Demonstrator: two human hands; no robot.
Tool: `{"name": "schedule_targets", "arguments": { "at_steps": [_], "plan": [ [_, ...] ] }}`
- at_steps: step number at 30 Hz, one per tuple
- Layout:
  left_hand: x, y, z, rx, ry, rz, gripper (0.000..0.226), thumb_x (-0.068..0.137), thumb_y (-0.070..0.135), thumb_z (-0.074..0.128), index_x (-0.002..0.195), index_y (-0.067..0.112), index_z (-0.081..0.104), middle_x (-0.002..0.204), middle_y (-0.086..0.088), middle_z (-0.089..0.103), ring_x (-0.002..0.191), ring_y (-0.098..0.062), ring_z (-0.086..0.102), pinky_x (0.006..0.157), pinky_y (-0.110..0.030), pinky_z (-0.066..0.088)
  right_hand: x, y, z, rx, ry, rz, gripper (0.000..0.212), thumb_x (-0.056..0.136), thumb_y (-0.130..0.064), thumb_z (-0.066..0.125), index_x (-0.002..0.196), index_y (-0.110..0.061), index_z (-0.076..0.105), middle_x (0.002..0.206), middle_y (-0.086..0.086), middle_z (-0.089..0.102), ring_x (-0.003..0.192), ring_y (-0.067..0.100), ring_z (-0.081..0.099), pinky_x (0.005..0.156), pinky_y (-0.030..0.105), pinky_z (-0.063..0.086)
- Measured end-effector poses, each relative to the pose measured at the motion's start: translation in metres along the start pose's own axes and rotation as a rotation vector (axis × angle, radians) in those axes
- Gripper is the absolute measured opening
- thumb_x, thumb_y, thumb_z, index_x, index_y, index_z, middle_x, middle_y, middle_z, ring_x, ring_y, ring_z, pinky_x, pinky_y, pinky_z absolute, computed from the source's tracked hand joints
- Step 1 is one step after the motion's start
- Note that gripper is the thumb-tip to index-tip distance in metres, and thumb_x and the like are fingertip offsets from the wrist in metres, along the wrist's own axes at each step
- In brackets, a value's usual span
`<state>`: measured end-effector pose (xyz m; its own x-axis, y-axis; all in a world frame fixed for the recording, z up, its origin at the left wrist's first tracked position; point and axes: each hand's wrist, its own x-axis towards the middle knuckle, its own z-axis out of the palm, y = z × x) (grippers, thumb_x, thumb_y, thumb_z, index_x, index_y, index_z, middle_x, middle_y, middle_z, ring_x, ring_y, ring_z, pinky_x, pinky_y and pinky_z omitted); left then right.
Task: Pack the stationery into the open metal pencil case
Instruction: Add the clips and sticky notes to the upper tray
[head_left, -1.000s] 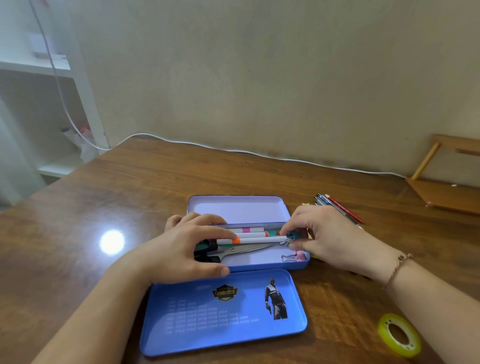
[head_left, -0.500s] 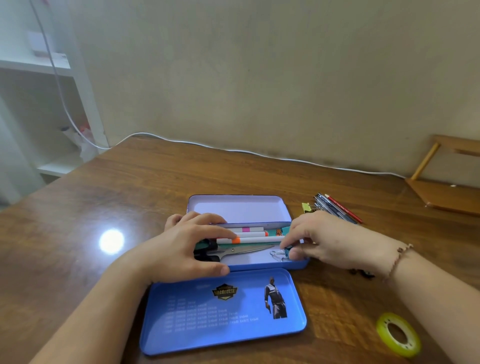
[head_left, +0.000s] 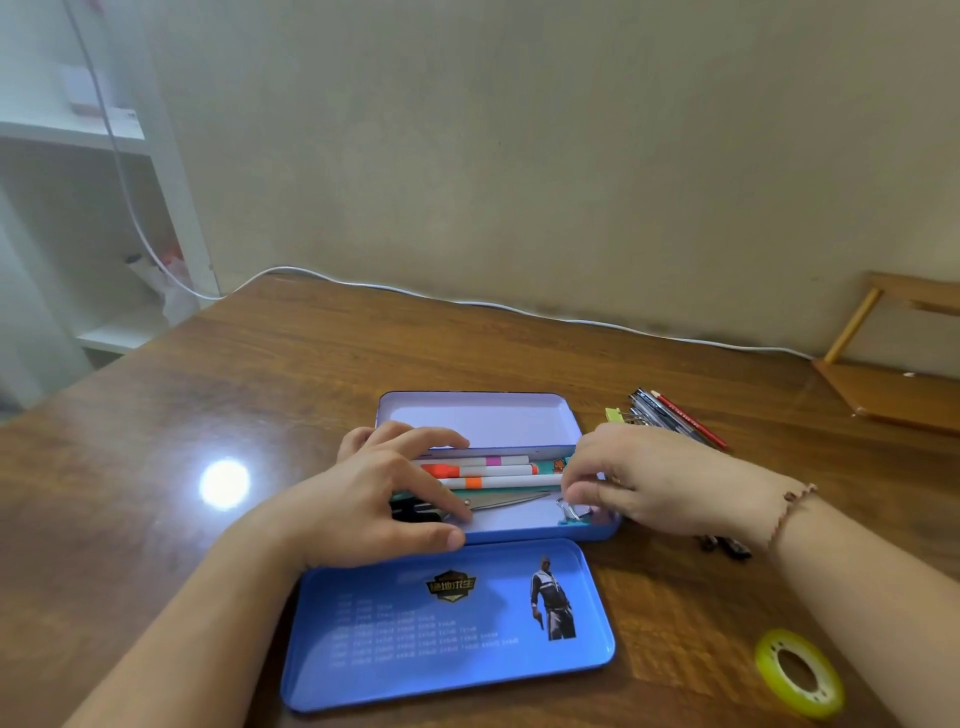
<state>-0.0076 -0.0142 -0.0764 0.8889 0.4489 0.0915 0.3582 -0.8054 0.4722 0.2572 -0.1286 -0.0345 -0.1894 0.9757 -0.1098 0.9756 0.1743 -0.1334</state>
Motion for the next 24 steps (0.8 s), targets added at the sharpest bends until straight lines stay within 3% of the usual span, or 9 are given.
{"name": "schedule_targets", "arguments": {
  "at_steps": [3,8,13,15,17,19,21,24],
  "plan": [
    [0.001,0.0,0.0,-0.011,-0.005,-0.006,0.037,0.073,0.076,0.051,0.103,0.06,0.066,0.143,0.038,0.027,0.134,0.011,0.01,0.113,-0.034,0.005,-0.007,0.007,0.002,-0.018,0.051,-0.011,0.014,0.093,-0.038,0.055,0.102,-0.04,0.066,0.094,-0.02,0.055,0.094,0.001,0.046,0.085,0.03,0.046],
    [0.001,0.001,0.0,-0.015,-0.013,-0.007,0.037,0.073,0.076,0.051,0.102,0.06,0.066,0.143,0.038,0.028,0.133,0.012,0.01,0.113,-0.035,0.005,-0.016,0.009,0.006,-0.041,-0.008,-0.109,0.027,0.096,-0.038,0.05,0.117,-0.05,0.06,0.106,-0.025,0.048,0.105,0.002,0.041,0.09,0.022,0.039],
    [0.001,0.001,-0.001,-0.026,-0.018,-0.011,0.035,0.073,0.073,0.054,0.103,0.059,0.067,0.14,0.041,0.025,0.127,0.024,0.002,0.11,-0.032,0.005,-0.019,0.012,0.005,-0.058,0.013,-0.084,0.025,0.094,-0.046,0.05,0.115,-0.048,0.063,0.107,-0.023,0.048,0.106,0.001,0.04,0.092,0.023,0.038],
    [0.0,0.001,-0.001,-0.029,-0.023,-0.009,0.036,0.072,0.074,0.055,0.103,0.059,0.067,0.141,0.042,0.024,0.127,0.024,0.002,0.11,-0.031,0.005,-0.019,0.016,0.002,0.074,0.047,-0.052,0.023,0.093,-0.045,0.052,0.113,-0.046,0.064,0.106,-0.021,0.054,0.104,0.003,0.045,0.09,0.024,0.041],
    [0.0,0.001,-0.001,-0.027,-0.022,-0.004,0.038,0.071,0.075,0.053,0.103,0.059,0.067,0.142,0.04,0.025,0.13,0.019,0.004,0.111,-0.032,0.005,-0.016,0.027,-0.002,0.292,0.285,0.027,0.019,0.093,-0.032,0.058,0.108,-0.041,0.066,0.1,-0.016,0.063,0.096,0.007,0.054,0.084,0.031,0.047],
    [0.001,0.001,0.0,-0.022,-0.013,0.004,0.037,0.071,0.075,0.053,0.103,0.061,0.066,0.143,0.038,0.027,0.133,0.014,0.009,0.112,-0.033,0.006,-0.008,0.045,-0.004,0.306,0.483,0.211,0.022,0.093,-0.02,0.059,0.104,-0.035,0.068,0.101,-0.012,0.066,0.095,0.009,0.058,0.082,0.032,0.049],
    [0.001,0.002,0.0,-0.024,-0.007,0.007,0.036,0.072,0.074,0.054,0.104,0.062,0.065,0.143,0.037,0.028,0.134,0.011,0.011,0.113,-0.034,0.007,0.0,0.063,0.0,0.115,0.476,0.401,0.023,0.094,-0.02,0.055,0.107,-0.034,0.066,0.108,-0.01,0.063,0.106,0.013,0.054,0.084,0.032,0.046],
    [0.001,0.002,0.0,-0.027,-0.004,-0.002,0.036,0.073,0.073,0.053,0.104,0.061,0.065,0.143,0.037,0.028,0.133,0.014,0.009,0.113,-0.034,0.006,0.011,0.074,0.008,-0.054,0.308,0.491,0.029,0.095,-0.032,0.052,0.123,-0.039,0.058,0.123,-0.011,0.056,0.117,0.014,0.041,0.089,0.037,0.046]
  ]
}}
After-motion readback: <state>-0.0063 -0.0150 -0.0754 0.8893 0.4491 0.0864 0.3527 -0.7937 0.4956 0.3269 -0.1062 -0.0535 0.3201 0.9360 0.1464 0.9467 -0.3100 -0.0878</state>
